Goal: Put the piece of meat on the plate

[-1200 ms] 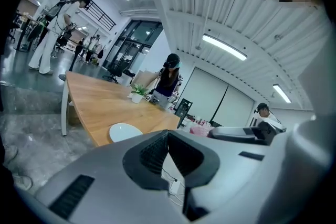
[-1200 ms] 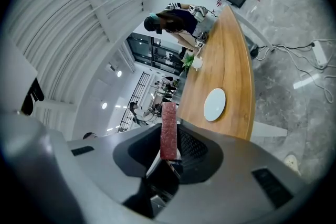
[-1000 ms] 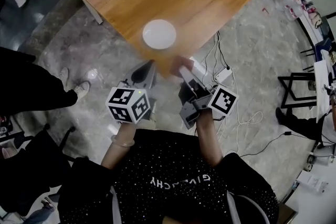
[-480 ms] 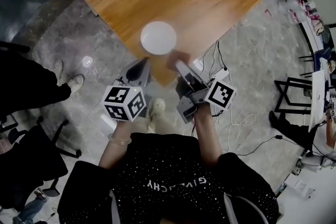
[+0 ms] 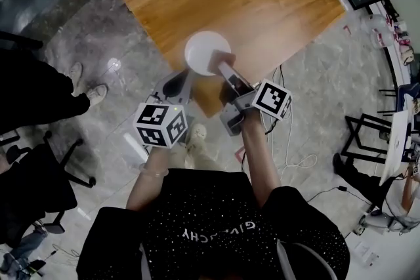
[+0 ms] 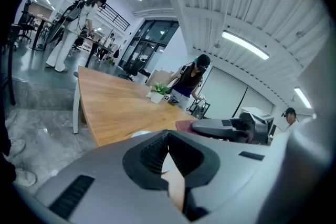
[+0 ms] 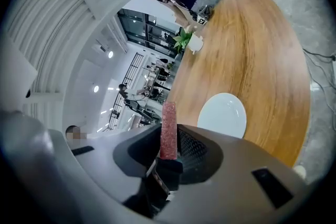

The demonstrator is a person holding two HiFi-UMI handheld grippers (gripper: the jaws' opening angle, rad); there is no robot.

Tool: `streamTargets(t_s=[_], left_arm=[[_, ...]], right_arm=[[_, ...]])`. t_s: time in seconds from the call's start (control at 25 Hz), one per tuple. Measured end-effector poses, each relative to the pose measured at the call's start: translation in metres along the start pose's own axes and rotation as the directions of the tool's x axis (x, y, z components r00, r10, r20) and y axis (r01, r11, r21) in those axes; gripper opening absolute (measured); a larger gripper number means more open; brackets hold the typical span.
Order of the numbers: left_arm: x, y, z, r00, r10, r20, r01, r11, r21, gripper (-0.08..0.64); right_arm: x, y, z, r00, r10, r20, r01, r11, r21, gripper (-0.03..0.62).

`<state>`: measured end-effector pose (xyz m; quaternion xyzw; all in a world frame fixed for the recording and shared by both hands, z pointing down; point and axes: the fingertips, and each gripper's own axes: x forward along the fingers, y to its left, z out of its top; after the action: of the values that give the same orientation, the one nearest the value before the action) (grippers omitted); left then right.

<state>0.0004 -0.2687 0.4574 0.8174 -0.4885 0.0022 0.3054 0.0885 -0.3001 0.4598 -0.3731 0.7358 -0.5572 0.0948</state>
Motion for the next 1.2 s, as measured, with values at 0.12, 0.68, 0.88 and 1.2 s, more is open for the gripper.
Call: streamTargets(t_s=[0.12, 0.68, 0.88, 1.2], left_arm=[[0.004, 0.013, -0.001, 1.0, 0.028, 0.007, -0.028, 1.0, -0.012, 0.011], [0.025, 0.055, 0.002, 0.997, 0.075, -0.003, -0.075, 0.996, -0.047, 0.01], [0.028, 0.058, 0.0, 0.997, 0.073, -0.007, -0.073, 0.995, -0.063, 0.01], [0.029, 0.06, 0.001, 0.997, 0.071, -0.009, -0.072, 0.995, -0.072, 0.011]], right_arm=[[0.023, -0.012, 0.001, 1.0, 0.005, -0.024, -0.004, 0.999, 0.037, 0.1], [0.086, -0.062, -0.003, 0.982, -0.125, -0.14, 0.14, 0.984, 0.107, 0.1], [0.095, -0.078, -0.006, 0.965, -0.186, -0.187, 0.208, 0.972, 0.108, 0.1], [0.099, -0.092, -0.011, 0.954, -0.215, -0.207, 0.247, 0.959, 0.138, 0.1]])
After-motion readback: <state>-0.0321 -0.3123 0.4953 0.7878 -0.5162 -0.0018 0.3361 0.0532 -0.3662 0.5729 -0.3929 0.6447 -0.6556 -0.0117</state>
